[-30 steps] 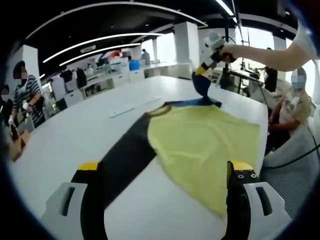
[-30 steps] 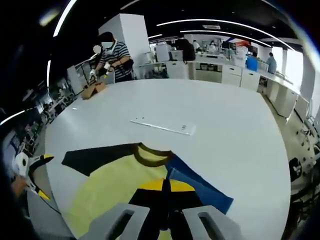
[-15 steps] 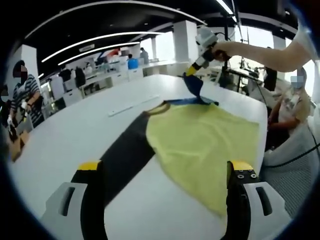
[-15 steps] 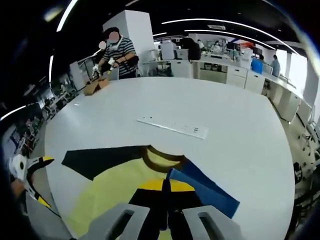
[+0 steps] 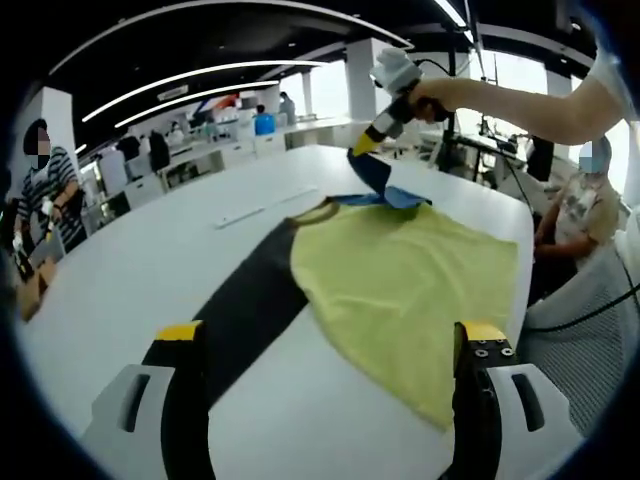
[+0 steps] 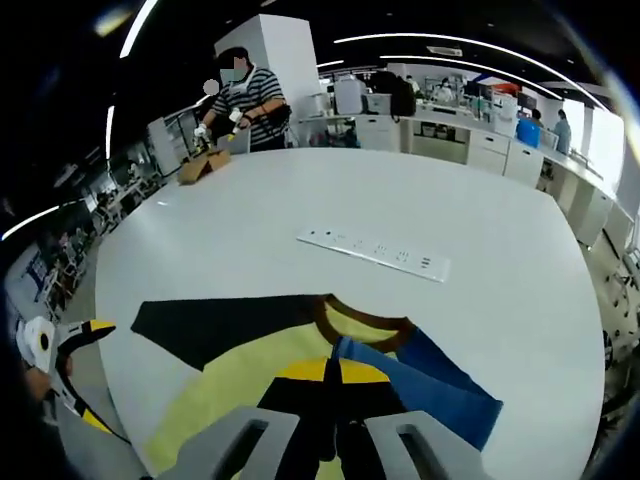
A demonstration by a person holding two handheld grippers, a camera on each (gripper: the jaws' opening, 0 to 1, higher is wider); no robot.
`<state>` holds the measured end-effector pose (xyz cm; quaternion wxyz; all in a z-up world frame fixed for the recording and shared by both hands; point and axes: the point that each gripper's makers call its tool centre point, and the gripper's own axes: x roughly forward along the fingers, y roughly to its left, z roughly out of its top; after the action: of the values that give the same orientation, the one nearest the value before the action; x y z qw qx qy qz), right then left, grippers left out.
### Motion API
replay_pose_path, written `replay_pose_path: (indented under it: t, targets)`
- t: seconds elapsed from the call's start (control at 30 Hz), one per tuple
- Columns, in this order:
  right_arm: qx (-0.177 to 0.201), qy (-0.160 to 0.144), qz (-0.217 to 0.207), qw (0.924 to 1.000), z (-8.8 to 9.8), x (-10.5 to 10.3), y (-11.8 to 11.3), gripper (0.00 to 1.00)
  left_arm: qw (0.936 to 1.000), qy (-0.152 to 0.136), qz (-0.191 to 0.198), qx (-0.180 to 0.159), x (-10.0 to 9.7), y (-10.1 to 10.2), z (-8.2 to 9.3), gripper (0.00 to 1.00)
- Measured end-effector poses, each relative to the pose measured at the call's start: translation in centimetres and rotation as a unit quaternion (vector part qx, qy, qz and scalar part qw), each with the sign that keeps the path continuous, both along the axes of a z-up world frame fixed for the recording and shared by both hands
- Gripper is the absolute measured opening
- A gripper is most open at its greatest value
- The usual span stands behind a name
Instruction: Fold the garment on the visible template until the final outline fits inside the template.
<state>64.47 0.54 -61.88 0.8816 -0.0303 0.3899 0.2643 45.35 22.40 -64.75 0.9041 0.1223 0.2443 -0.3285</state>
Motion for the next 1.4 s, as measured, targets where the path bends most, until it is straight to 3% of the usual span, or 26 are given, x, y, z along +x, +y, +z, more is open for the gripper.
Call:
replay_pose_path:
  t: [0.83, 1.4]
  targets:
    - [0.026, 0.007, 0.037, 0.9990, -1.5, -0.6, 7.3, 0.00, 0.9999, 0.007, 0.008, -0.001, 0.3, 0.8, -0.5, 0.99]
    - [0.013, 0.013, 0.070, 0.9974, -3.1, -1.4, 10.7, 0.00, 0.9997, 0.018, 0.014, -0.002, 0.2, 1.2, -1.4, 0.99]
